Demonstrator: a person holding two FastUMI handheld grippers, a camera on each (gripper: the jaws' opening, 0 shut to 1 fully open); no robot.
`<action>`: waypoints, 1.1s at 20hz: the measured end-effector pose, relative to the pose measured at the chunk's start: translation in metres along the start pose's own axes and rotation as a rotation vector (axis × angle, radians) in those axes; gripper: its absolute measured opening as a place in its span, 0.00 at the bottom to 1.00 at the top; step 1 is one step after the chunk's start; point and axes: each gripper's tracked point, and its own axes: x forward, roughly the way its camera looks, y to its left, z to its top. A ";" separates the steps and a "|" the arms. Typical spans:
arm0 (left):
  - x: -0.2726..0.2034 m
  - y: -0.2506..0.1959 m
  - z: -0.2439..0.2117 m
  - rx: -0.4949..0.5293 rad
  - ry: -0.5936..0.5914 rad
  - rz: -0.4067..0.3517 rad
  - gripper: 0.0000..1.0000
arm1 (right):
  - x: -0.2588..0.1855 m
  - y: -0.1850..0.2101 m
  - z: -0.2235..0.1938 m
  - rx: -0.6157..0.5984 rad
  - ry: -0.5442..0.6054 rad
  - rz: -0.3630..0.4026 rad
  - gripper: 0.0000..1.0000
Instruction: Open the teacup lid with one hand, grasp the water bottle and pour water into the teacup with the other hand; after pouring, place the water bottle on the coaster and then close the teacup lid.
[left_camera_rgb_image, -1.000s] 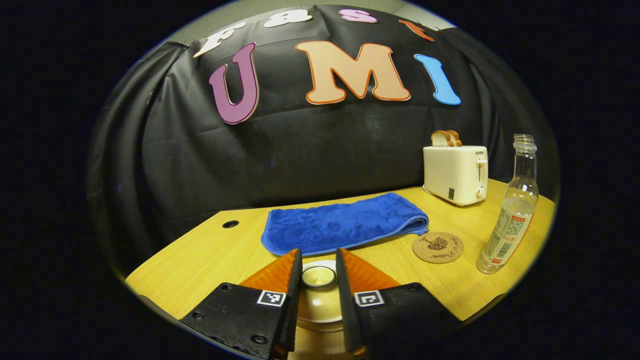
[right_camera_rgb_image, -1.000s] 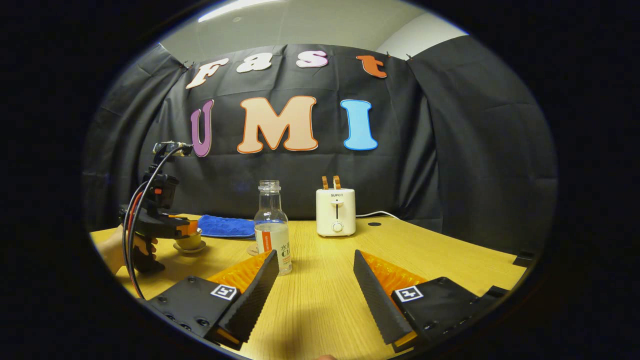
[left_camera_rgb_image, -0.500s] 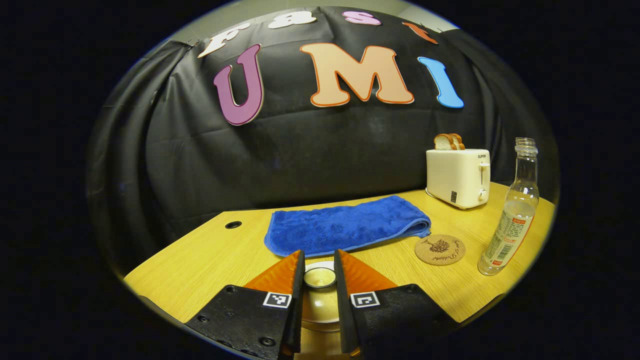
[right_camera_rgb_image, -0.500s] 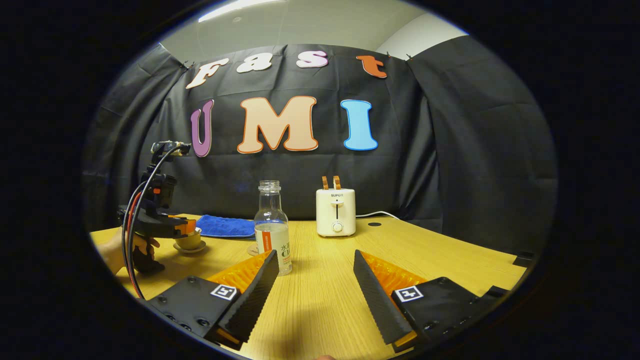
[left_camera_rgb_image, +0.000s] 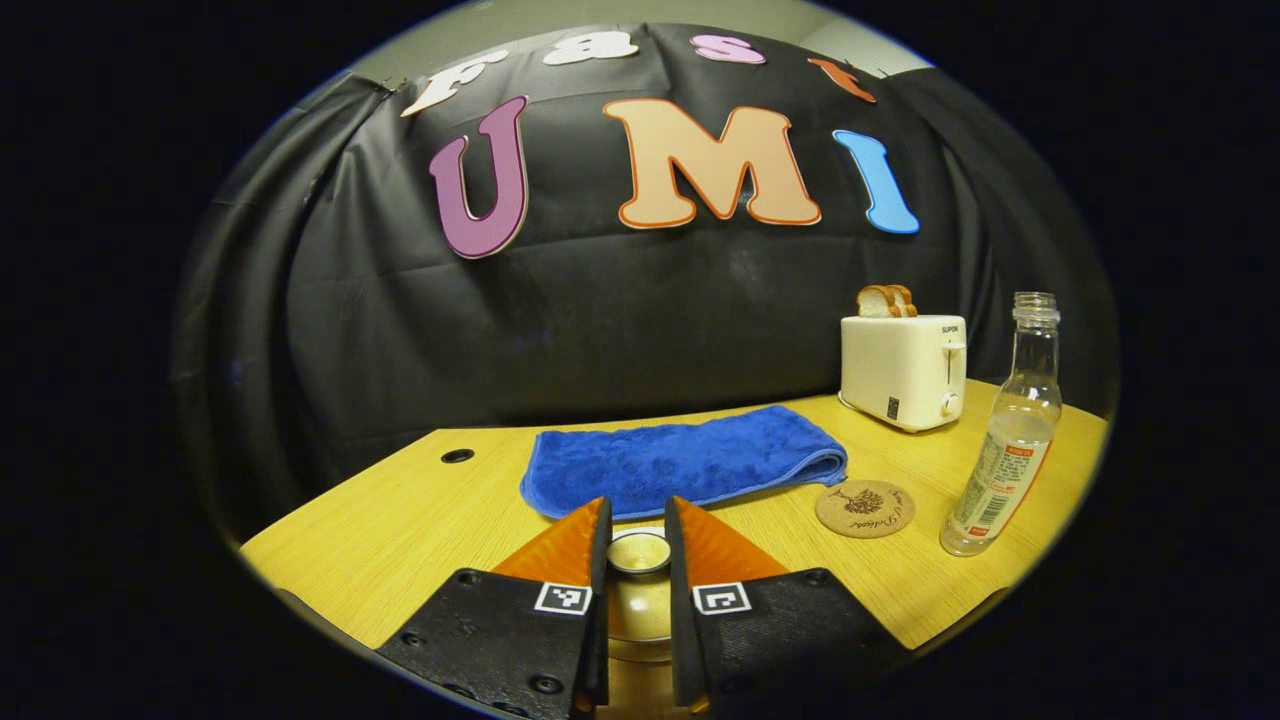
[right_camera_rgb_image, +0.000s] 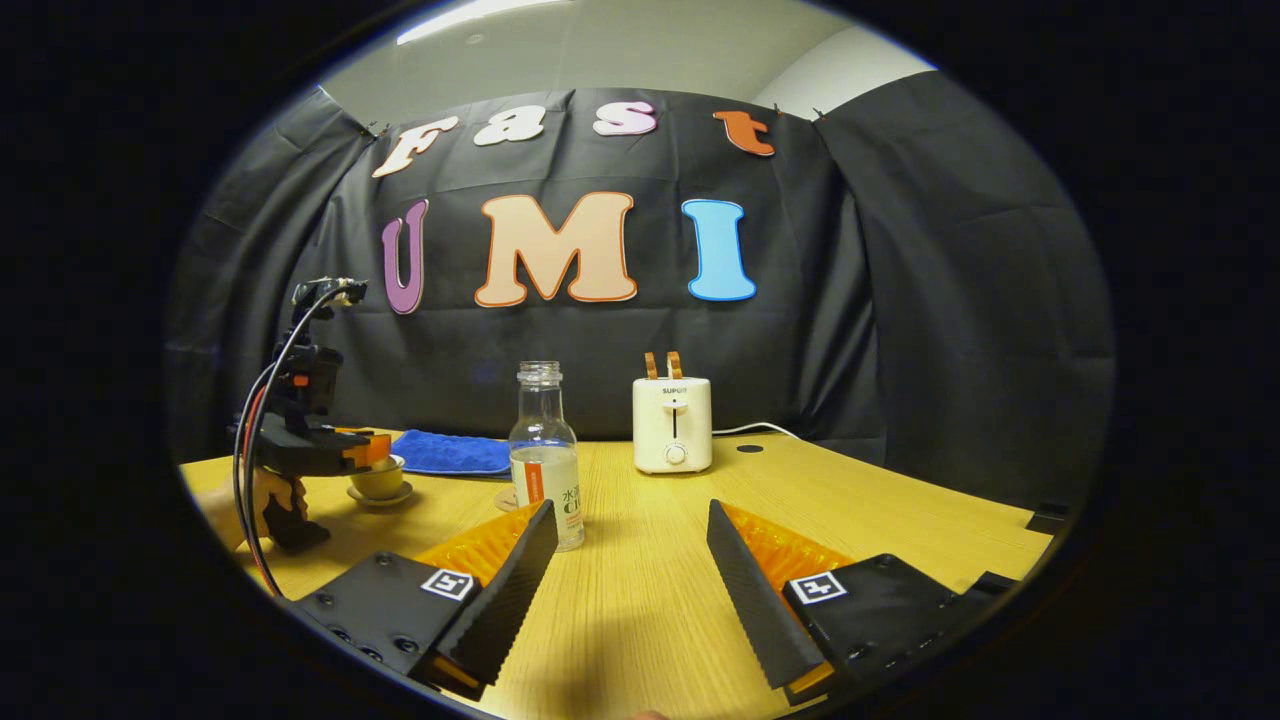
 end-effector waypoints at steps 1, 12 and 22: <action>-0.002 -0.001 0.002 0.009 -0.013 -0.003 0.24 | 0.001 0.001 0.001 0.000 -0.001 0.001 0.92; -0.080 0.016 0.010 0.056 -0.116 -0.033 0.22 | 0.047 0.055 -0.012 -0.006 0.049 0.106 0.98; -0.142 0.059 0.006 0.010 -0.147 0.004 0.22 | 0.099 0.082 -0.020 -0.006 0.096 0.099 0.97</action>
